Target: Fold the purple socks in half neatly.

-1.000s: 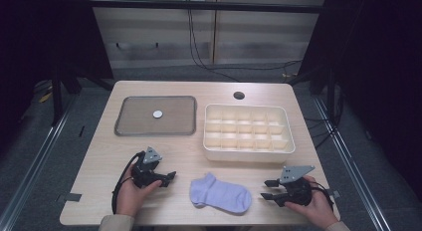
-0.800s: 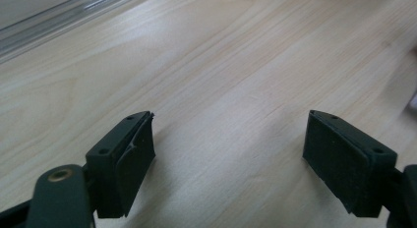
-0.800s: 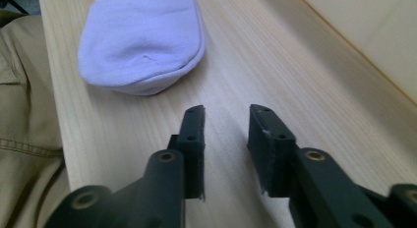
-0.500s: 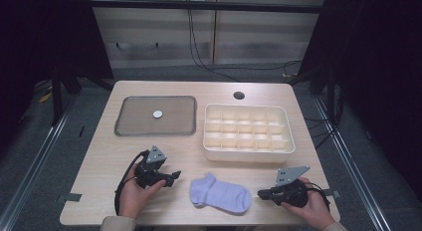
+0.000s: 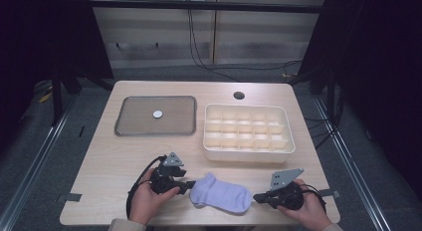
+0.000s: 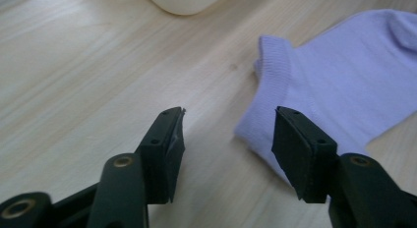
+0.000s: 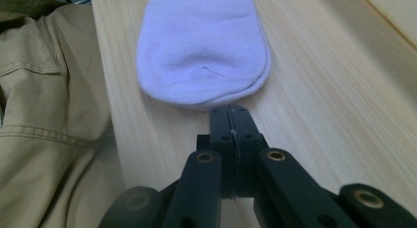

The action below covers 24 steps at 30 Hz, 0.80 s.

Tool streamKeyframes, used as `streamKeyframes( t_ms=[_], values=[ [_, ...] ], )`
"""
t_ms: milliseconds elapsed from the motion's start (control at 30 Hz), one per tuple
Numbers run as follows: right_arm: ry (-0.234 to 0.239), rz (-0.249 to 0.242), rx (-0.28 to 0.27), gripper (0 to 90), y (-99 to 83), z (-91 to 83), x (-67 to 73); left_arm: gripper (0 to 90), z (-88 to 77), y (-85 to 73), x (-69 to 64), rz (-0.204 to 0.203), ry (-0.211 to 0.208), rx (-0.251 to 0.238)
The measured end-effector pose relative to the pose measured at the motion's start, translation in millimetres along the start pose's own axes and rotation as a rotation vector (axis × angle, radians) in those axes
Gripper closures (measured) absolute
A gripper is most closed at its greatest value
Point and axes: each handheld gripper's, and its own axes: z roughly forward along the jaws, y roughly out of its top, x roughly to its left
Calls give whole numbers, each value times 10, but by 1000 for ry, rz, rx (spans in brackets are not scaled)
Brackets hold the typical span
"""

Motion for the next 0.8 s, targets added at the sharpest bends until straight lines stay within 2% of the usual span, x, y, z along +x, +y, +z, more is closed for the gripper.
streamKeyframes(
  t_ms=[133, 233, 300, 333, 500, 633, 667, 733, 800],
  values=[
    [-2, -5, 6, 898, 9, 10, 14, 533, 72, 46, -60, 14, -18, 39],
    [1, -7, 3, 896, 13, 17, 23, 623, 120, 64, -96, 43, -13, 85],
    [3, -4, 2, 896, 11, 19, 30, 637, 140, 72, -110, 53, -11, 102],
    [3, -5, 4, 896, 10, 24, 32, 641, 158, 72, -121, 36, -15, 96],
    [2, -6, 8, 898, -1, 34, 28, 642, 168, 70, -114, 24, -21, 102],
    [5, -16, 18, 897, 1, 58, 37, 642, 171, 75, -124, 28, -17, 104],
    [4, -14, 19, 897, 3, 65, 40, 641, 168, 81, -132, 45, -7, 117],
    [6, -19, 25, 897, 4, 84, 38, 645, 171, 87, -153, 49, 3, 123],
    [2, -25, 31, 897, 4, 96, 37, 694, 176, 92, -158, 34, -11, 127]
  ],
)
